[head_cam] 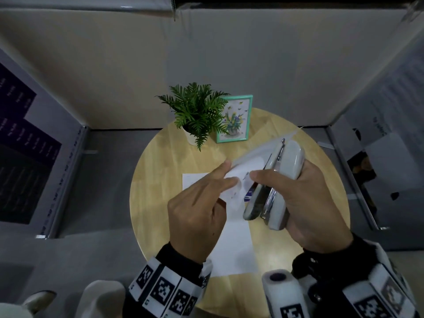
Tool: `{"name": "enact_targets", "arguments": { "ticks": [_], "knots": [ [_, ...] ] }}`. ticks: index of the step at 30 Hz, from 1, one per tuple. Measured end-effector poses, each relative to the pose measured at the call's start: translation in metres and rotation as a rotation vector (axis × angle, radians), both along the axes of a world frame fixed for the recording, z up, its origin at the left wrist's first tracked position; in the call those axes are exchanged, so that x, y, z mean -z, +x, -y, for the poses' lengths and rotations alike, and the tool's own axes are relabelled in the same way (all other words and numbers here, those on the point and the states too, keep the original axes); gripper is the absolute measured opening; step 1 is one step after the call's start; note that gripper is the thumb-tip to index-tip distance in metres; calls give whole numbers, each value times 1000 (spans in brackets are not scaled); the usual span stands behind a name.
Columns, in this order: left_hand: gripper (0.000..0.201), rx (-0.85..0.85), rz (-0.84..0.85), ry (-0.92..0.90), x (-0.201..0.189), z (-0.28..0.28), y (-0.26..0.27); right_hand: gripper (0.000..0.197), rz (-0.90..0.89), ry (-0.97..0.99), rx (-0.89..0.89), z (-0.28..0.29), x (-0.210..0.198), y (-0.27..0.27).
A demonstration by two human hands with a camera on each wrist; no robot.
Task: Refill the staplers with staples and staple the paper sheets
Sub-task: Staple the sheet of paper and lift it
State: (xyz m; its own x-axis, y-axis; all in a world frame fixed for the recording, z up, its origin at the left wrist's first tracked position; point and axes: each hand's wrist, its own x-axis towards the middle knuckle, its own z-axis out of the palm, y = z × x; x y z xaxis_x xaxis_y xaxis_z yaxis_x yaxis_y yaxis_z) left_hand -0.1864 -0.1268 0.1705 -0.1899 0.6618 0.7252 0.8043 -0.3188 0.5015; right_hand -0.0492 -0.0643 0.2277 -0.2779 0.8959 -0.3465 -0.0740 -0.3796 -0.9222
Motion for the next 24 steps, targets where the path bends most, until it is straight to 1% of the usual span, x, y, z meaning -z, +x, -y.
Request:
{"name": "enact_targets", "arguments": {
  "ticks": [4,7,13,18,20,22,24],
  "knots": [
    [44,-3,-8,-14,4,2,0,29,35,24,24,3,5,-5],
    [41,-10,-5,-29,5,4,-1,33,57,24,36,4,9,-8],
    [37,4,-8,-58,10,4,0,30,51,-9,81,4,17,-10],
    [39,5,18,-104,12,3,0,32,54,38,63,5,20,-10],
    [41,-8,80,-169,11,2,2,29,-2,-20,59,3,18,-9],
    [40,-23,222,-273,13,0,0,25,-52,-74,53,-1,16,-6],
    [37,-2,342,-399,23,-2,-4,27,-98,-106,70,-7,12,-1]
  ]
}}
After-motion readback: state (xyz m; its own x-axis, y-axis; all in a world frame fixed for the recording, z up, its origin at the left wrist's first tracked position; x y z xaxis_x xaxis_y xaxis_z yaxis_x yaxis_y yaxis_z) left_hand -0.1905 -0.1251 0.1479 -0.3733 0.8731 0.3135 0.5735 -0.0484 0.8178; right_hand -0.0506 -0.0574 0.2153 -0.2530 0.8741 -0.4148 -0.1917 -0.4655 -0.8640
